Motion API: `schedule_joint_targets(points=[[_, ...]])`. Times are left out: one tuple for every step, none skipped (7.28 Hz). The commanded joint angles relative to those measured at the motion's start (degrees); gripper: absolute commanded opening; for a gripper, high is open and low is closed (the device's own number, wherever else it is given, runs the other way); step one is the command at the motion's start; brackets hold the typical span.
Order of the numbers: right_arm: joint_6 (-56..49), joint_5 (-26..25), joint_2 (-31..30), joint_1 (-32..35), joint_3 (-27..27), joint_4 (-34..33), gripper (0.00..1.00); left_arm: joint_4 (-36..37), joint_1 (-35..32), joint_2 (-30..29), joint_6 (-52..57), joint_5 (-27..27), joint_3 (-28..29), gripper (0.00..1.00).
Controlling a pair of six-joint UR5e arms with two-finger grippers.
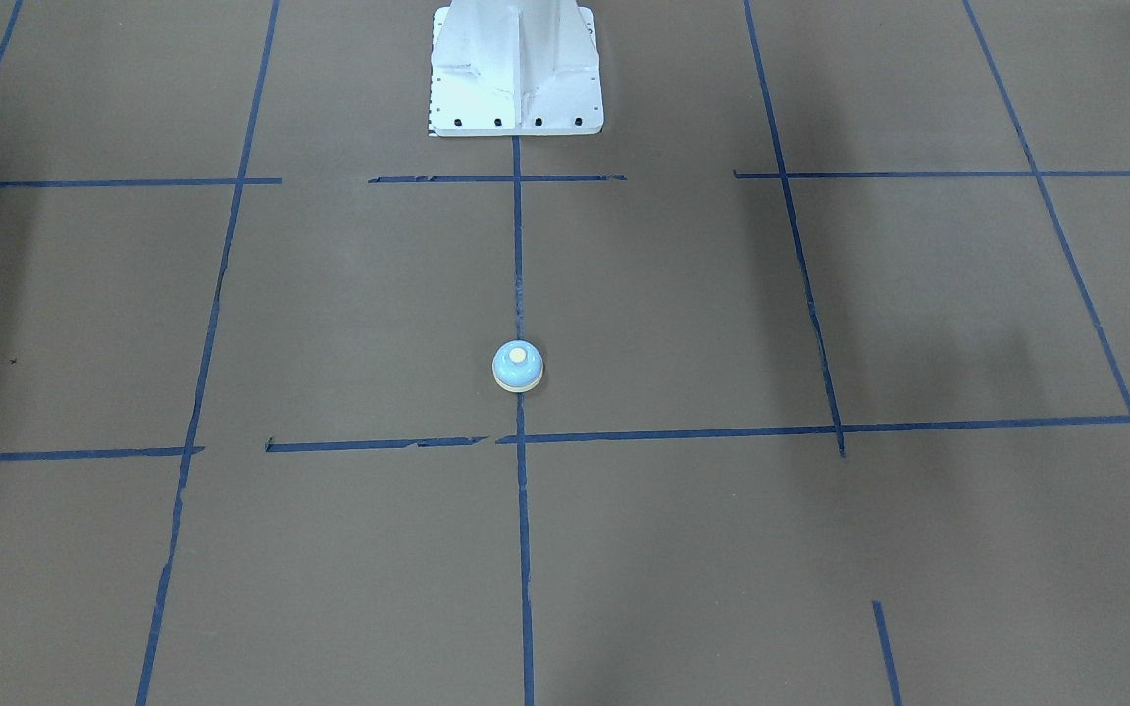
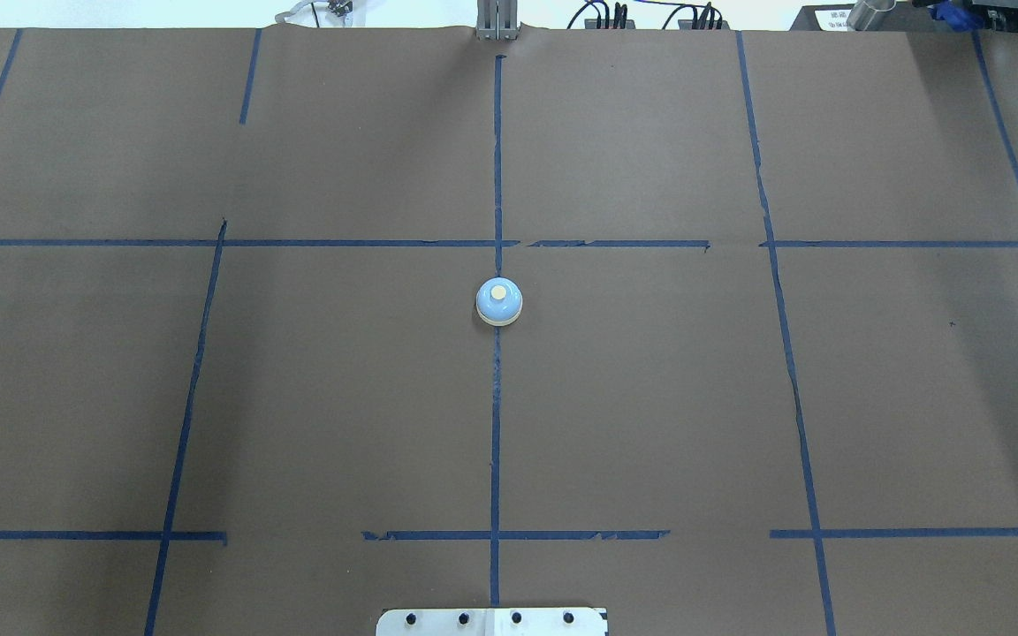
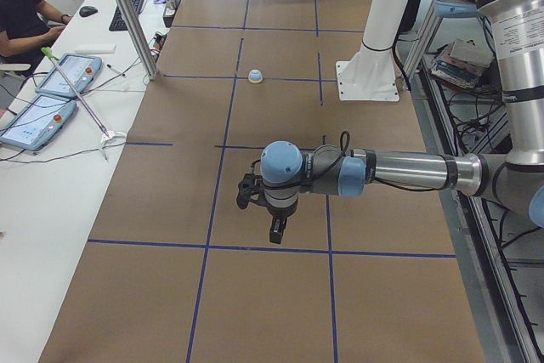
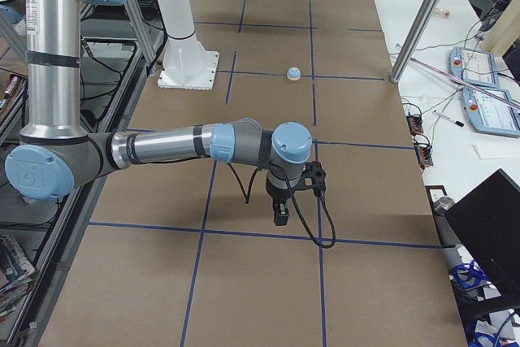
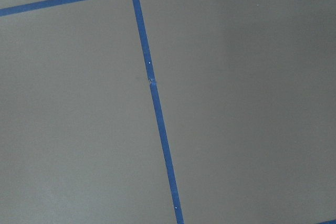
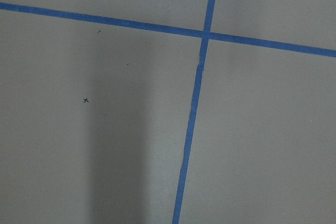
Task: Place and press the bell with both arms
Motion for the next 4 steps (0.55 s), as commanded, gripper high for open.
schedule_joint_targets(points=[[-0.1, 0.5, -0.1, 0.0, -0.2, 0.3, 1.00, 0.0, 0.0, 0.0, 3.6, 0.5, -0.1, 1.00], [-0.5, 1.4, -0.1, 0.0, -0.1, 0.3, 1.00, 0.0, 0.0, 0.0, 3.7, 0.8, -0.1, 1.00], [-1.0, 1.5, -0.1, 0.0, -0.2, 0.4, 1.00, 1.9, 0.1, -0.7, 3.2, 0.8, 0.3, 1.00], [-1.1, 1.5, -0.1, 0.0, -0.1, 0.4, 1.00, 5.5, -0.2, -1.2, 3.3, 0.8, -0.3, 1.00]])
